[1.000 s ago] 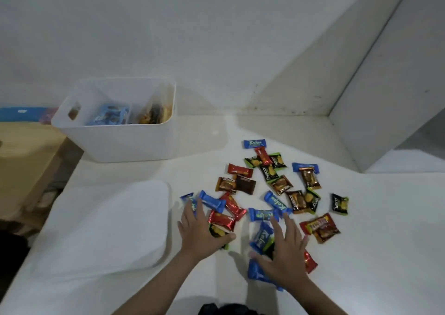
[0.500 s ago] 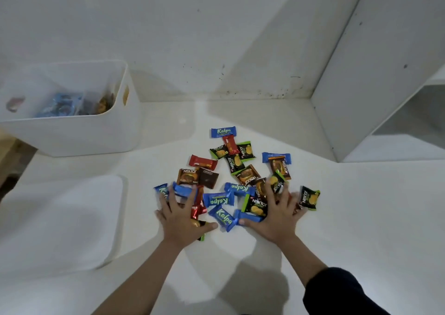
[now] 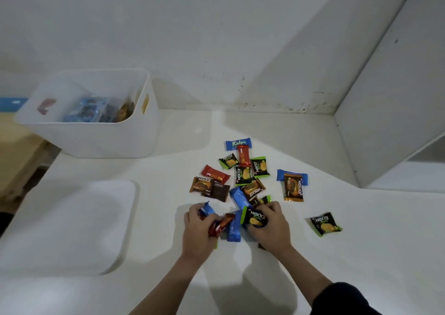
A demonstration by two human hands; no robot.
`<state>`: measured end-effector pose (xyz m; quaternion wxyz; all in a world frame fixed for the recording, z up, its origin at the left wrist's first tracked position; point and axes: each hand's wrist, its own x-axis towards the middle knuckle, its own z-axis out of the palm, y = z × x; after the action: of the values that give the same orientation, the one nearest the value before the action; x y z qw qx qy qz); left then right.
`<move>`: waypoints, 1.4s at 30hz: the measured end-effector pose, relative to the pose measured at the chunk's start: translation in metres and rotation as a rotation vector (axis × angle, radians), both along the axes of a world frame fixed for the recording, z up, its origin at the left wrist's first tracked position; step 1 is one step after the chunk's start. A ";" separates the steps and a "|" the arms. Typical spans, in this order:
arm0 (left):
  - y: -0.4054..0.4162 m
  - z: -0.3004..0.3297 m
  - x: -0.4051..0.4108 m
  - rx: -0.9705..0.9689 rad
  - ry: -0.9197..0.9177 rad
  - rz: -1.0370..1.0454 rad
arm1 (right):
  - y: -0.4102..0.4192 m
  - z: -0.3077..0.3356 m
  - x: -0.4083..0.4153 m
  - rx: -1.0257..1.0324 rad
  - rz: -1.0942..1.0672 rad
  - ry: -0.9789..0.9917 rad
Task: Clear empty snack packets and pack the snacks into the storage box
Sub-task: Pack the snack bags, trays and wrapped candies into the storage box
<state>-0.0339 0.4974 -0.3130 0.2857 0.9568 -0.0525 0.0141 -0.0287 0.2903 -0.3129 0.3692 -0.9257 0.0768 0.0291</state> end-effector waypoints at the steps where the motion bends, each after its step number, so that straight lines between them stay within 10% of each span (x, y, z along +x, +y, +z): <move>1: 0.003 0.001 0.001 -0.045 -0.004 0.007 | 0.001 0.004 0.003 0.046 -0.029 0.032; 12: 0.085 0.090 0.054 -0.586 -0.092 0.236 | 0.090 0.098 0.051 0.634 -0.299 0.005; 22: 0.253 0.199 0.191 -0.483 -0.329 0.287 | 0.282 0.209 0.188 0.727 -0.141 -0.244; 30: 0.286 0.194 0.282 -0.322 0.092 0.320 | 0.367 0.215 0.259 0.554 -0.241 -0.361; 36: 0.295 0.169 0.294 -0.631 0.391 0.194 | 0.373 0.178 0.265 0.567 -0.194 -0.422; 42: 0.290 0.166 0.293 -0.726 0.347 0.311 | 0.364 0.165 0.251 0.630 -0.072 -0.512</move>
<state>0.2586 0.7869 -0.1468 0.6027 0.7790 0.1497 -0.0868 0.2228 0.6539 -0.1481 0.6428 -0.7412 0.0019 -0.1932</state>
